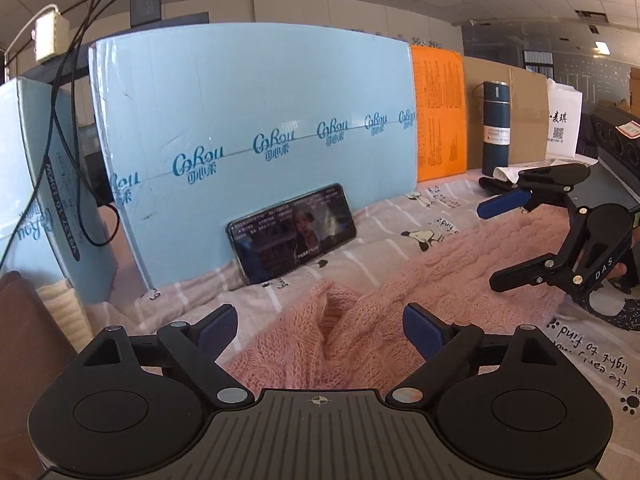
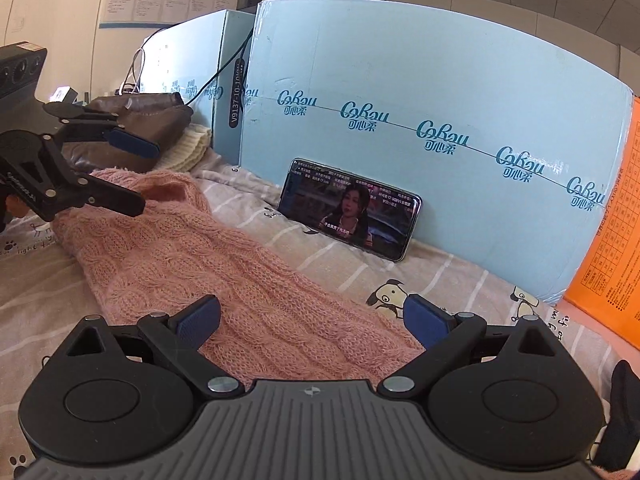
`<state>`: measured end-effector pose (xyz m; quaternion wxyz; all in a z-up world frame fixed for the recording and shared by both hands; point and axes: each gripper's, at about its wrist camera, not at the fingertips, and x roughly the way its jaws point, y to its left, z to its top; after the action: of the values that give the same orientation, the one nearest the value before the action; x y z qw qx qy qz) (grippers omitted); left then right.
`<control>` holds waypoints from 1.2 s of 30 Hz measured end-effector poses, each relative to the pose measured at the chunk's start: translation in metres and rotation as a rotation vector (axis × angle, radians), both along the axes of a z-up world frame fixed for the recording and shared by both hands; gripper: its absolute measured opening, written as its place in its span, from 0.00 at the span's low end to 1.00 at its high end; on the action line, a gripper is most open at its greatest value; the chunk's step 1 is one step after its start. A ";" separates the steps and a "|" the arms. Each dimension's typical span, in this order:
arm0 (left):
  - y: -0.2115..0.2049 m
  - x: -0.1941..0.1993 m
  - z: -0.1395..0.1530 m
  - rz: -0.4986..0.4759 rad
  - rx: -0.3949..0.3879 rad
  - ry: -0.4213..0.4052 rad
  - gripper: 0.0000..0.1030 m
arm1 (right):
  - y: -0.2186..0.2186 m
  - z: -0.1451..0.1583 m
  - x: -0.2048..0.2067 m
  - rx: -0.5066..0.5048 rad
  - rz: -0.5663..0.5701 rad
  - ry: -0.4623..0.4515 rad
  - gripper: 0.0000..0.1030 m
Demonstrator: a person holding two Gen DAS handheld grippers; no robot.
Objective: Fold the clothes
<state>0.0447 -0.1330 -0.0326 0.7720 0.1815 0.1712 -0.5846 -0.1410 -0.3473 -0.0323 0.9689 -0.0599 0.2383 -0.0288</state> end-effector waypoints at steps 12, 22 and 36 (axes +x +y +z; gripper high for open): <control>0.045 -0.058 0.009 -0.215 -0.135 -0.170 0.13 | -0.004 -0.001 -0.006 0.012 -0.010 -0.016 0.95; 0.079 -0.092 -0.008 -0.281 -0.162 -0.173 0.13 | 0.024 0.010 -0.021 -0.025 0.165 -0.001 0.89; 0.101 -0.097 0.004 -0.294 -0.238 -0.209 0.13 | 0.065 0.032 -0.082 -0.046 0.090 -0.077 0.16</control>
<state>-0.0521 -0.0319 -0.0282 0.7078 0.1717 -0.0085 -0.6851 -0.2227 -0.2825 -0.0006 0.9760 -0.0915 0.1973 0.0072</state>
